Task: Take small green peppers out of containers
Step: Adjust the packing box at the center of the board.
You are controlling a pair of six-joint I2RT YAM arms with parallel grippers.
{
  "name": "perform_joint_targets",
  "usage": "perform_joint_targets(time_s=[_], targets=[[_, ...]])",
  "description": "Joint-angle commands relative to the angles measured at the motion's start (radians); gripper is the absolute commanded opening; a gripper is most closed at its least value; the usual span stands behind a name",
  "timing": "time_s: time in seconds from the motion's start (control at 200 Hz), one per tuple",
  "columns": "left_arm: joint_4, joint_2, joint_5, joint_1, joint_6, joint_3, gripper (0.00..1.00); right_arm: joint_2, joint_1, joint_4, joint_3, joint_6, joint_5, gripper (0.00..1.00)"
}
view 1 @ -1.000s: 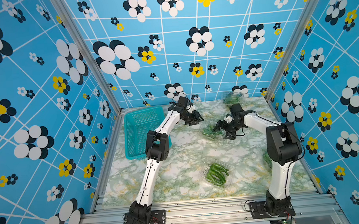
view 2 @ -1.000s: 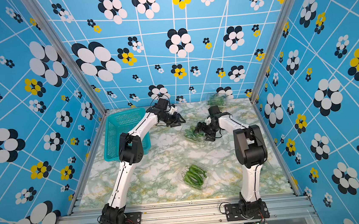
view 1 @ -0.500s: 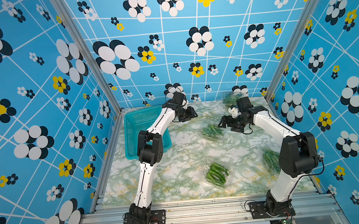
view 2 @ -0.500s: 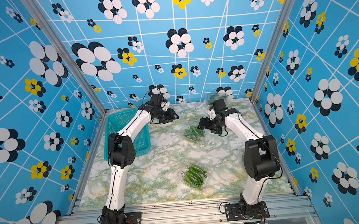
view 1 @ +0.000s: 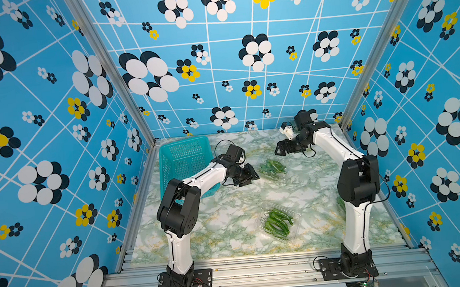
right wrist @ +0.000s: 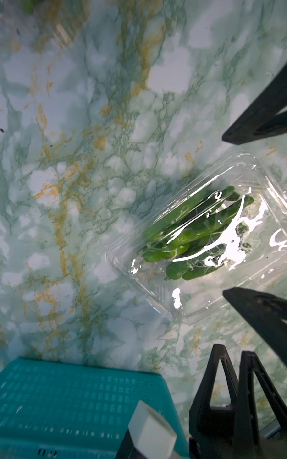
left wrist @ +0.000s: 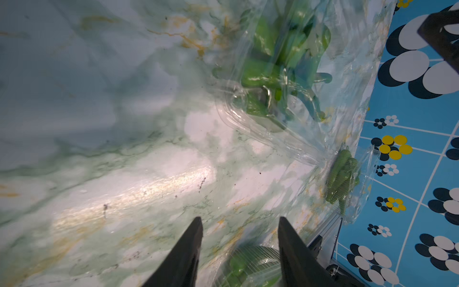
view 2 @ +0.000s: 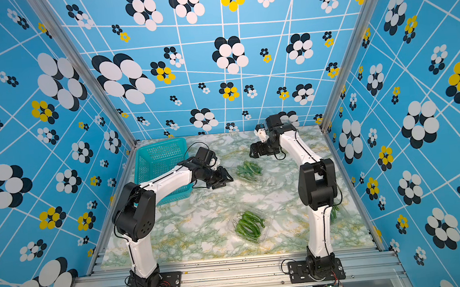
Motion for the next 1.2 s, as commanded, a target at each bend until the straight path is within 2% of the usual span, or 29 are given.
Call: perform_joint_targets(time_s=[0.0,0.195,0.47,0.735,1.029,1.194], targets=[[0.145,0.023,0.016,-0.003,-0.075,-0.017,0.49,0.022,-0.003,-0.062,0.014,-0.077,0.001,0.92],[0.158,0.089,0.032,-0.001,-0.081,0.015,0.45,0.044,-0.003,-0.028,0.021,-0.096,-0.084,0.91],[0.170,0.125,0.057,0.009,-0.091,0.033,0.44,0.098,-0.003,-0.016,0.068,-0.118,-0.093,0.92],[0.105,0.209,0.076,0.034,-0.052,0.150,0.44,0.146,-0.003,-0.023,0.101,-0.087,-0.182,0.91],[0.085,0.287,0.076,0.062,-0.037,0.248,0.44,0.084,0.003,-0.010,0.005,-0.056,-0.234,0.90],[0.098,0.267,0.064,0.070,-0.038,0.234,0.44,0.023,0.003,0.034,-0.072,-0.044,-0.187,0.91]])
